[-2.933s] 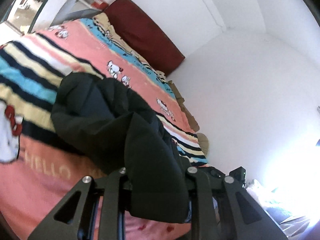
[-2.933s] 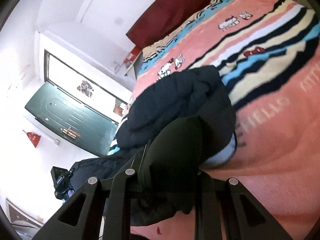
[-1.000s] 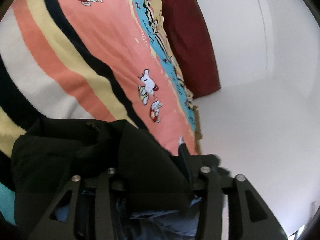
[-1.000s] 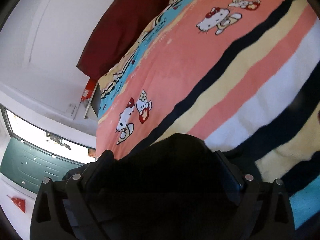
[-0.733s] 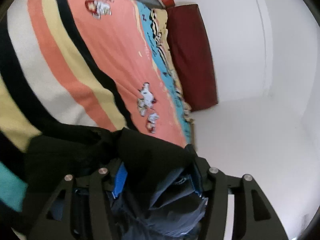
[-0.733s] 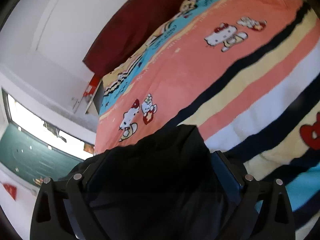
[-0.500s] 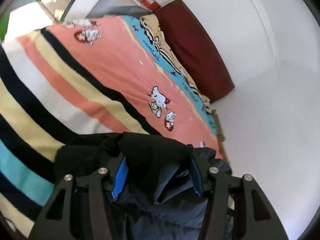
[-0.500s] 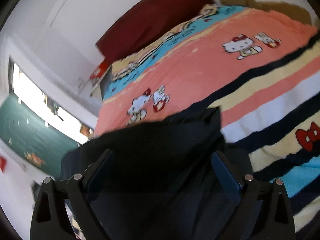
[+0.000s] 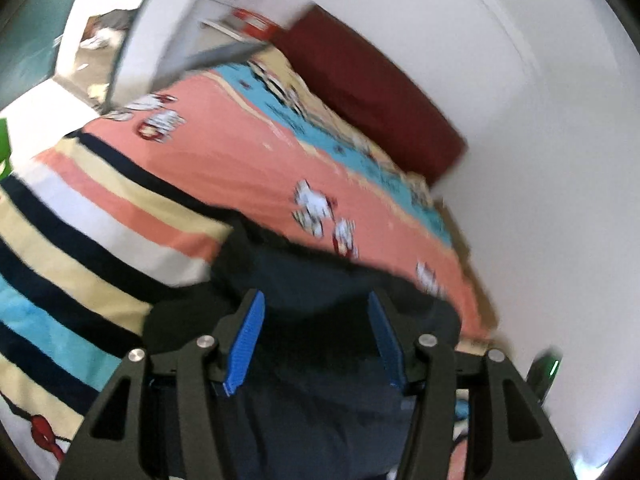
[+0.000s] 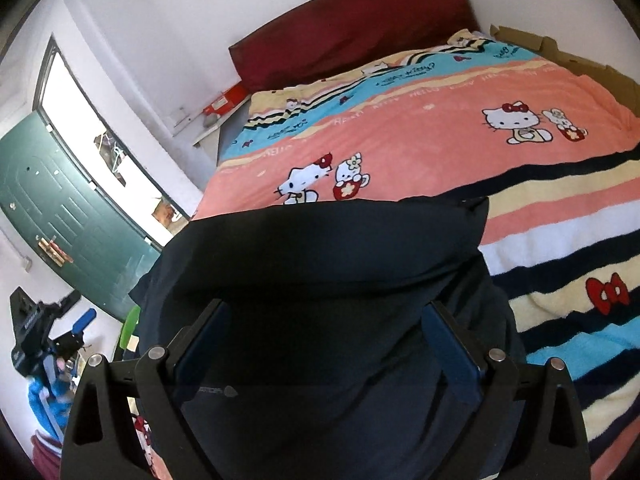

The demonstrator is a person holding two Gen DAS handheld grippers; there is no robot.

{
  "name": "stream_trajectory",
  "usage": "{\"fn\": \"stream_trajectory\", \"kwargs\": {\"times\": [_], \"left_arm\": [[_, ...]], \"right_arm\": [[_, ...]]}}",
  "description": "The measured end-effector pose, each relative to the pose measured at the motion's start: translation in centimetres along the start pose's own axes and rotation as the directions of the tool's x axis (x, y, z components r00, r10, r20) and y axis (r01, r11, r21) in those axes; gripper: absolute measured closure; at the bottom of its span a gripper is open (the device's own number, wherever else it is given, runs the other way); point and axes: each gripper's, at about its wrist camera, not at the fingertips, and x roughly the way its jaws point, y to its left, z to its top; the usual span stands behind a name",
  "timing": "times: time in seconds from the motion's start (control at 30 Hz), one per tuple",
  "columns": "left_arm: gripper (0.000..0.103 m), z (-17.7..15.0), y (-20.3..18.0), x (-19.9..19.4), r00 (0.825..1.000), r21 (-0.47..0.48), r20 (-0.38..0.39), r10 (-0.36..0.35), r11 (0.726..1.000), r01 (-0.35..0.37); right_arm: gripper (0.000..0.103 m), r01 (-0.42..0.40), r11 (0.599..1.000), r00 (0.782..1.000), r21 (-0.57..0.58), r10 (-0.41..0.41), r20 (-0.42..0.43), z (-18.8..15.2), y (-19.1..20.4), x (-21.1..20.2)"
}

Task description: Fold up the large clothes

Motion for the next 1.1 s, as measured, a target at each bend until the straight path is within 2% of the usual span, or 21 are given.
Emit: {"fn": "stream_trajectory", "kwargs": {"times": [0.1, 0.2, 0.3, 0.4, 0.47, 0.53, 0.6, 0.67, 0.77, 0.93, 1.1], "left_arm": [[0.051, -2.2, -3.0, 3.9, 0.996, 0.085, -0.093, 0.006, 0.996, 0.002], [0.051, -3.1, -5.3, 8.2, 0.989, 0.132, -0.15, 0.019, 0.991, 0.001], [0.05, -2.6, -7.8, 12.4, 0.98, 0.204, -0.179, 0.081, 0.978, -0.043], [0.05, -1.5, -9.3, 16.8, 0.958, 0.289, -0.197, 0.207, 0.946, -0.145], [0.049, -1.0, -9.1, 20.2, 0.926, 0.344, -0.186, 0.328, 0.905, -0.251], [0.049, -0.9, -7.9, 22.5, 0.91, 0.337, -0.201, 0.363, 0.898, -0.284], [0.049, -0.8, -7.2, 24.3, 0.906, 0.324, -0.197, 0.376, 0.897, -0.302], [0.048, -0.8, -7.0, 25.9, 0.899, 0.339, -0.179, 0.399, 0.883, -0.325], [0.048, -0.1, -6.0, 27.8, 0.9, 0.321, -0.179, 0.398, 0.888, -0.329], [0.048, 0.7, -5.6, 30.7, 0.901, 0.317, -0.169, 0.4, 0.887, -0.335], [0.048, 0.5, -5.9, 30.5, 0.894, 0.323, -0.171, 0.415, 0.88, -0.347]], "right_arm": [[0.007, 0.0, 1.0, 1.0, -0.009, 0.0, -0.012, 0.0, 0.3, 0.7], [0.007, 0.027, 0.999, 0.999, -0.028, -0.028, -0.039, 0.0, 0.3, 2.6], [0.008, 0.063, 0.997, 0.995, -0.048, -0.067, -0.08, 0.4, 0.1, 5.2], [0.008, 0.086, 0.993, 0.991, -0.079, -0.093, -0.099, 1.6, 0.3, 7.9], [0.008, 0.116, 0.989, 0.985, -0.088, -0.126, -0.116, 2.6, 0.2, 9.6], [0.006, 0.142, 0.988, 0.977, -0.066, -0.15, -0.152, 3.4, -0.7, 11.9], [0.003, 0.167, 0.986, 0.967, -0.026, -0.169, -0.193, 4.0, -2.0, 14.1], [0.001, 0.175, 0.984, 0.96, -0.023, -0.176, -0.217, 4.3, -2.6, 15.8], [0.001, 0.189, 0.981, 0.955, -0.037, -0.192, -0.226, 4.7, -3.2, 17.9], [0.001, 0.197, 0.98, 0.957, 0.004, -0.192, -0.217, 4.8, -5.1, 20.9], [0.001, 0.184, 0.982, 0.962, 0.036, -0.173, -0.212, 4.7, -6.2, 22.0]]}}
